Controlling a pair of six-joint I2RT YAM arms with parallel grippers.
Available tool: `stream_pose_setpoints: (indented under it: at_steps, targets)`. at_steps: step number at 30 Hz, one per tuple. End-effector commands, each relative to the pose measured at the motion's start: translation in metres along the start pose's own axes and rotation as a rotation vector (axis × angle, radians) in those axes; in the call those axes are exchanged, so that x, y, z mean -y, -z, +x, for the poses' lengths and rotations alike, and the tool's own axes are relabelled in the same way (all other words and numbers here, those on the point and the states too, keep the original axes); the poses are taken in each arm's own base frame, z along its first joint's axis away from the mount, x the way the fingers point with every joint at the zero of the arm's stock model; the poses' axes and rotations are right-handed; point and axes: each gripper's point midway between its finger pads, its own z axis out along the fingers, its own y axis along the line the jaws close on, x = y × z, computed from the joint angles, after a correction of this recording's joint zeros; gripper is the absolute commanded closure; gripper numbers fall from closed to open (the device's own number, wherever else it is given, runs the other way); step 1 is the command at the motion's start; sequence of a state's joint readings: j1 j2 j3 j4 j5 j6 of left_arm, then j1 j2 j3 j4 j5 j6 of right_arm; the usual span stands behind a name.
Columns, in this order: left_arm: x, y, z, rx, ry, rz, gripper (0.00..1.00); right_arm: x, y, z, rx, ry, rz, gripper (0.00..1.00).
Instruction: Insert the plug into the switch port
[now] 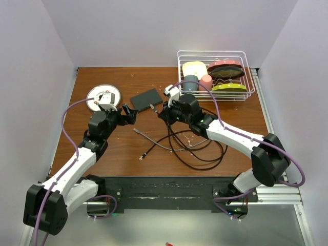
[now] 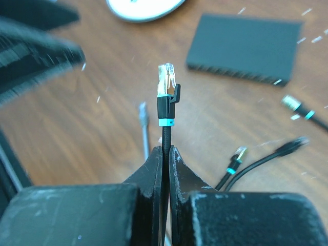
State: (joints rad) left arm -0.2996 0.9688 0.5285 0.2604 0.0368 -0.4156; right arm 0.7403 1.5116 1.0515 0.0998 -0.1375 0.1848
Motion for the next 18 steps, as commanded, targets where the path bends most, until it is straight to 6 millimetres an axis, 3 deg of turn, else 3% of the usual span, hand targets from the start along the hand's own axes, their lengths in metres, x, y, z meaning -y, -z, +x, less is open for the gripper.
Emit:
stream_pose_setpoints:
  at_steps: [1,8,18]
  targets:
    - [0.041,0.012,-0.026,0.128,-0.031,0.228,0.10,-0.028,0.005,0.004,0.014,0.036,-0.171,1.00]
    - [0.083,0.029,-0.022,0.127,-0.046,0.494,0.18,-0.039,0.011,-0.001,0.045,0.031,-0.226,1.00]
    - [0.101,0.026,-0.008,0.079,0.058,0.623,0.22,-0.049,0.022,-0.011,0.078,0.031,-0.273,1.00]
